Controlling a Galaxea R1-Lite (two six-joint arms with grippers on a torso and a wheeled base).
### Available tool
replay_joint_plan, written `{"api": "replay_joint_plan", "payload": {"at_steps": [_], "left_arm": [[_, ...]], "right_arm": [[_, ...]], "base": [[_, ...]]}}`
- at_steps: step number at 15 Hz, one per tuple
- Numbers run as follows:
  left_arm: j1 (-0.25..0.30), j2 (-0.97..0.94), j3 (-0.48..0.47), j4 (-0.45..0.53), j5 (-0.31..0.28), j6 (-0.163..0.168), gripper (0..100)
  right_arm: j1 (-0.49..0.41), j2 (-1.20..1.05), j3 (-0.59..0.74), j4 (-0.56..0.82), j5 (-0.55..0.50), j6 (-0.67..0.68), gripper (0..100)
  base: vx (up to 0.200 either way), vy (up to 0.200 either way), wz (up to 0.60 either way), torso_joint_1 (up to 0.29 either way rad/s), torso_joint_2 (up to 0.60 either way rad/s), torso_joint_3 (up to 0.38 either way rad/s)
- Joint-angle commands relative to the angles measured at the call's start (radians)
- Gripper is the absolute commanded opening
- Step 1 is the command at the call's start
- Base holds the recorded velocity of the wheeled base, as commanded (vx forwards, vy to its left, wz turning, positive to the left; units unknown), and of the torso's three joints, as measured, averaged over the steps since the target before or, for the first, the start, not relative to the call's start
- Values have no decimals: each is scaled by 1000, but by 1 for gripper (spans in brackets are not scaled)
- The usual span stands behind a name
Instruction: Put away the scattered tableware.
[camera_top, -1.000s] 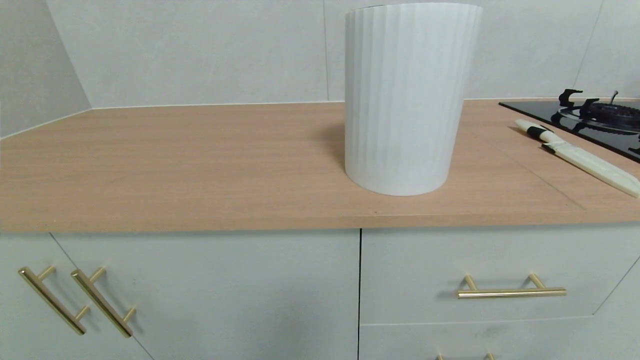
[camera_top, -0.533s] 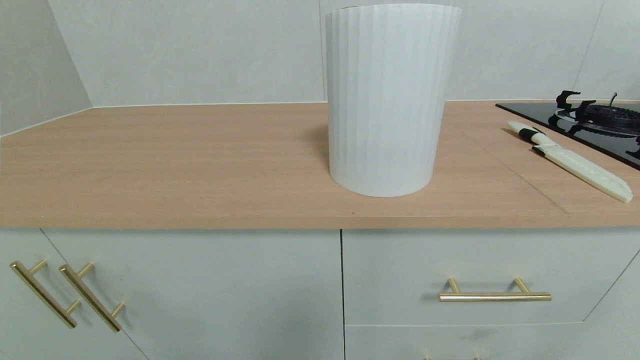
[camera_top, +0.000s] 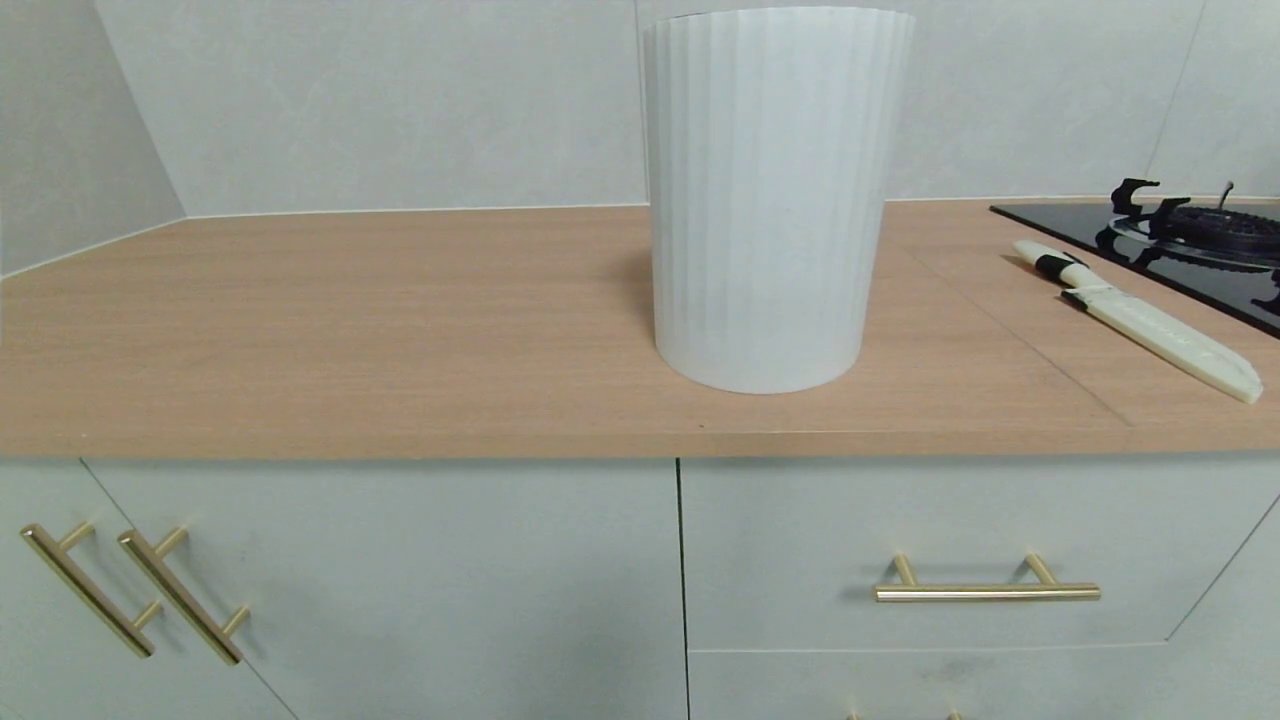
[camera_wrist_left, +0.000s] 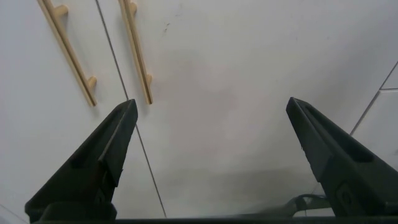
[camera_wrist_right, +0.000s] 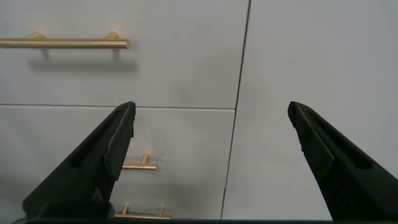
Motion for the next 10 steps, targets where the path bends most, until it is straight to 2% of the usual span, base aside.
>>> {"api": "replay_joint_plan", "payload": {"at_steps": [1, 10], "left_arm": [[0, 0, 0, 0, 0, -1, 100], [0, 0, 0, 0, 0, -1, 100]], "right_arm": [[0, 1, 0, 0, 1, 0, 100], [0, 1, 0, 0, 1, 1, 100]], "base": [[0, 0, 0, 0, 0, 0], [0, 0, 0, 3, -14, -10]]}}
